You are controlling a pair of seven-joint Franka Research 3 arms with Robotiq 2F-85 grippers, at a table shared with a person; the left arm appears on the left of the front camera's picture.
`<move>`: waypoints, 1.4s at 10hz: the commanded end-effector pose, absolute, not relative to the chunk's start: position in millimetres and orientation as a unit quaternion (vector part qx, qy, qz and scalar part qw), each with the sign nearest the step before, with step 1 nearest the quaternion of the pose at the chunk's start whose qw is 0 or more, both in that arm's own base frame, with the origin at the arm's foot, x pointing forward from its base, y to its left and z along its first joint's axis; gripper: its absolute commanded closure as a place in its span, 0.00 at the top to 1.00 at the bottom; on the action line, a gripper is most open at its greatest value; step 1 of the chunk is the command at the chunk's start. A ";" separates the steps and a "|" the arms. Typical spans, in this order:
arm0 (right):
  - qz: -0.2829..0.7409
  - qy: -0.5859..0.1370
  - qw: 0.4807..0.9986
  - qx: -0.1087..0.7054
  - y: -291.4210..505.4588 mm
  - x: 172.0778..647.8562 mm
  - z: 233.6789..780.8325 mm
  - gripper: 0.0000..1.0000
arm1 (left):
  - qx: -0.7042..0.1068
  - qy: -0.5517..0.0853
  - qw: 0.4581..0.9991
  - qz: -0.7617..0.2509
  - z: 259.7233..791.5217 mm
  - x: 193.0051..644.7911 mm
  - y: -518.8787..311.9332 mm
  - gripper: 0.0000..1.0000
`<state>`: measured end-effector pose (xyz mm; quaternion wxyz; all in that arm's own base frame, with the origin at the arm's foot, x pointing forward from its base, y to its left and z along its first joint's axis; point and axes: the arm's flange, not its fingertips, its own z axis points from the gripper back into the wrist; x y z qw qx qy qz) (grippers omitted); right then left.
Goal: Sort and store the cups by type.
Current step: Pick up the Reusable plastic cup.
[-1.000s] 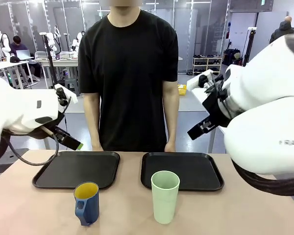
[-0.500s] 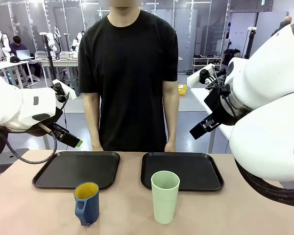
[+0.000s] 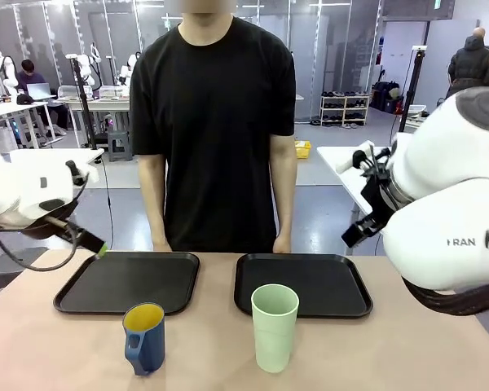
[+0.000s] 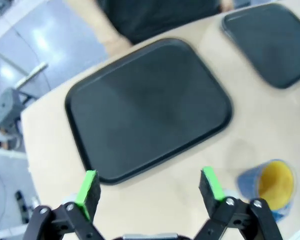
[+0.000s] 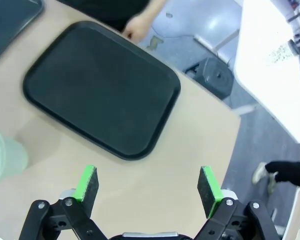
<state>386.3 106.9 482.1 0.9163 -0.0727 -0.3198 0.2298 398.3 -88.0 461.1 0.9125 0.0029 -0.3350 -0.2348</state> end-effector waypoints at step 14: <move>0.171 -0.226 0.958 -0.041 59.4 443.6 395.0 1.00 | 0.001 -0.280 0.946 -0.165 390.8 434.6 -17.2 1.00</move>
